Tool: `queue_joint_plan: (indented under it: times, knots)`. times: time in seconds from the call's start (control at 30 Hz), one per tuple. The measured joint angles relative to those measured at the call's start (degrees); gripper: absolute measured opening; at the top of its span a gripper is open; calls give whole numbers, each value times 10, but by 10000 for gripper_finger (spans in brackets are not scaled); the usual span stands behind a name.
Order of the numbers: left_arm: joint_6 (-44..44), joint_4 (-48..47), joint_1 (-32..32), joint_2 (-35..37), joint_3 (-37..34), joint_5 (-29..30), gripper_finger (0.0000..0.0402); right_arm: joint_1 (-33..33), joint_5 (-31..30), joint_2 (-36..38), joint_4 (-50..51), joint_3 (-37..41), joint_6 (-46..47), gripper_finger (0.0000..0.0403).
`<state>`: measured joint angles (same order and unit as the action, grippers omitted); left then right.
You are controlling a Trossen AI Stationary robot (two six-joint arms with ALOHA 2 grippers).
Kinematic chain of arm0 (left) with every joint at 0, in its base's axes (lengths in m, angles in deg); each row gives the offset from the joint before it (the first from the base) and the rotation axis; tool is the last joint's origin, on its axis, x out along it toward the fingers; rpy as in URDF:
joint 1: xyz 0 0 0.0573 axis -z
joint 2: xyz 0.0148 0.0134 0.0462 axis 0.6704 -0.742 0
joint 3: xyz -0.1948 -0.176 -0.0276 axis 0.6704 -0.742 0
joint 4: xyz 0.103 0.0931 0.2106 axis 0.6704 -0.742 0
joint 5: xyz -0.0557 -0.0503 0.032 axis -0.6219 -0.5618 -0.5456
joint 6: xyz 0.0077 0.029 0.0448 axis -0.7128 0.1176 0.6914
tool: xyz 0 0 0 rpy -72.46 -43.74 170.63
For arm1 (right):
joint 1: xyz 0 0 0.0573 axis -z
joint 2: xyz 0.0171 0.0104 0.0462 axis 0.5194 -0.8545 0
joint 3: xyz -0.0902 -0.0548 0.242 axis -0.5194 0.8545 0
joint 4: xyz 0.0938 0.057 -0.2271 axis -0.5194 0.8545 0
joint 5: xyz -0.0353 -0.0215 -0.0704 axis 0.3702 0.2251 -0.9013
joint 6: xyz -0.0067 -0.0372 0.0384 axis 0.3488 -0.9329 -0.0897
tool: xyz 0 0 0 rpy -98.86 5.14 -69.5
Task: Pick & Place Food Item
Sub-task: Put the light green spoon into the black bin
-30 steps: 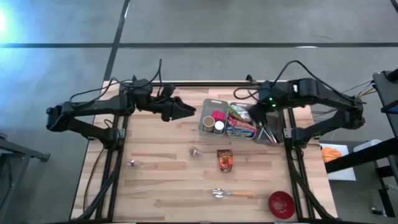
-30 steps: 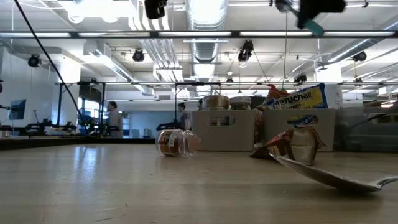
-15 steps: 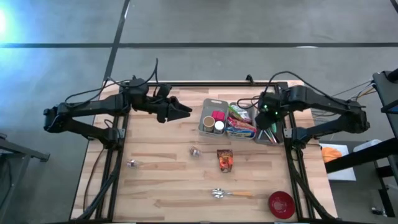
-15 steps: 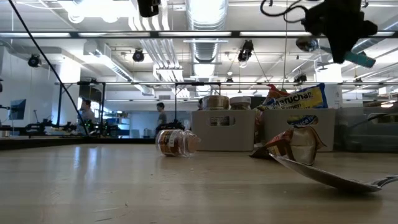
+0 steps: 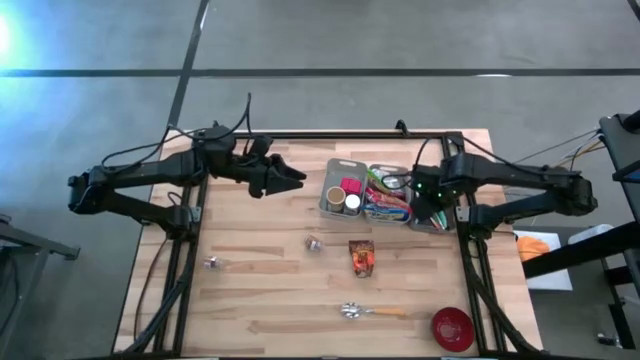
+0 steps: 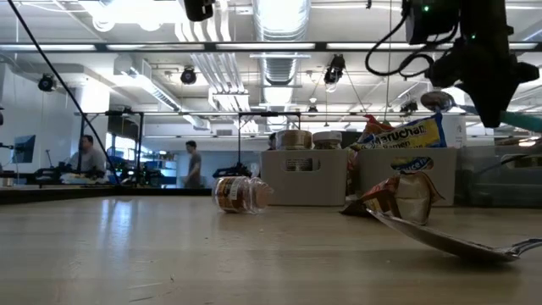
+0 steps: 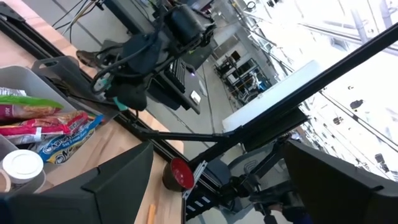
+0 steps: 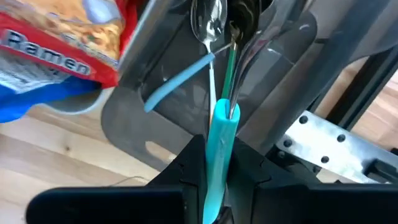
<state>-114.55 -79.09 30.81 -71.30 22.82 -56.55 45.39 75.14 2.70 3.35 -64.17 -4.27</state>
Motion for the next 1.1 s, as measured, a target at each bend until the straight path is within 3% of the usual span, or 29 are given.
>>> queue_joint_plan:
  times: [0.5,1.1]
  knots:
    - [0,-12,0,0,0,0,367,19,0,-1,-44,79,7,31]
    - [0,-12,0,0,0,0,367,58,8,-1,-79,90,-12,31]
